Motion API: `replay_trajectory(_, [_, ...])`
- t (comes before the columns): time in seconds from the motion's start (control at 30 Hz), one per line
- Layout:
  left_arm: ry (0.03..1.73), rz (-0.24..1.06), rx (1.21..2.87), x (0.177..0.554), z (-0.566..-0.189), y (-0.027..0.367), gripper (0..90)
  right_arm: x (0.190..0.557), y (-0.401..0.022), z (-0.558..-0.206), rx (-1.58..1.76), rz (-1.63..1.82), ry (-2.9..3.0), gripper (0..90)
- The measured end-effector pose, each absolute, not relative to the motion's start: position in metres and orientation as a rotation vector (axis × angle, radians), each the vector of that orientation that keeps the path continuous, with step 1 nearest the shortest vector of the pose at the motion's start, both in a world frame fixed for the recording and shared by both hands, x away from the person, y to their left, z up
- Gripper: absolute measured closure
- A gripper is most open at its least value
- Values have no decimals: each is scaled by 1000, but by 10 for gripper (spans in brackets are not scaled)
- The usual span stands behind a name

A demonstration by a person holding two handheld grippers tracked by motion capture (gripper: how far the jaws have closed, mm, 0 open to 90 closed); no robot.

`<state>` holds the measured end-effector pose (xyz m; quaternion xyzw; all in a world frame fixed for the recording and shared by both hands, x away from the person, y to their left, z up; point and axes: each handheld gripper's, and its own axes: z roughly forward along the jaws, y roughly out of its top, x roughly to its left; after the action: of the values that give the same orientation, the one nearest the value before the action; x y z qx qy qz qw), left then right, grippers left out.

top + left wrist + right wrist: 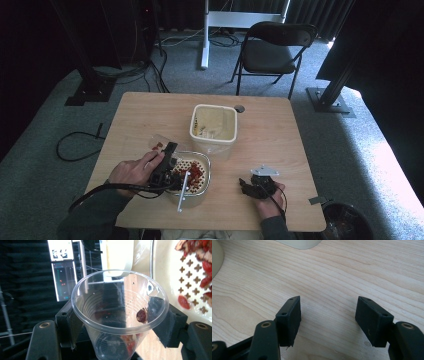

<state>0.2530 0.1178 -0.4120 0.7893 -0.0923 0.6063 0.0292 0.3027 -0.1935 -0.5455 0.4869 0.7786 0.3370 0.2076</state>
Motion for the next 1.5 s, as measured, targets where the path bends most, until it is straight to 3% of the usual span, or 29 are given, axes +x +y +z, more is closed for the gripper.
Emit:
replay_trajectory(0.57, [-20,1593,2398,268,-405,135,318,302,-193,-546,1358,940,2167,365])
replay_trajectory(1.5, [367,1112,2168,298,-377,164,314,304,-194,-547,1344,952,2164,355])
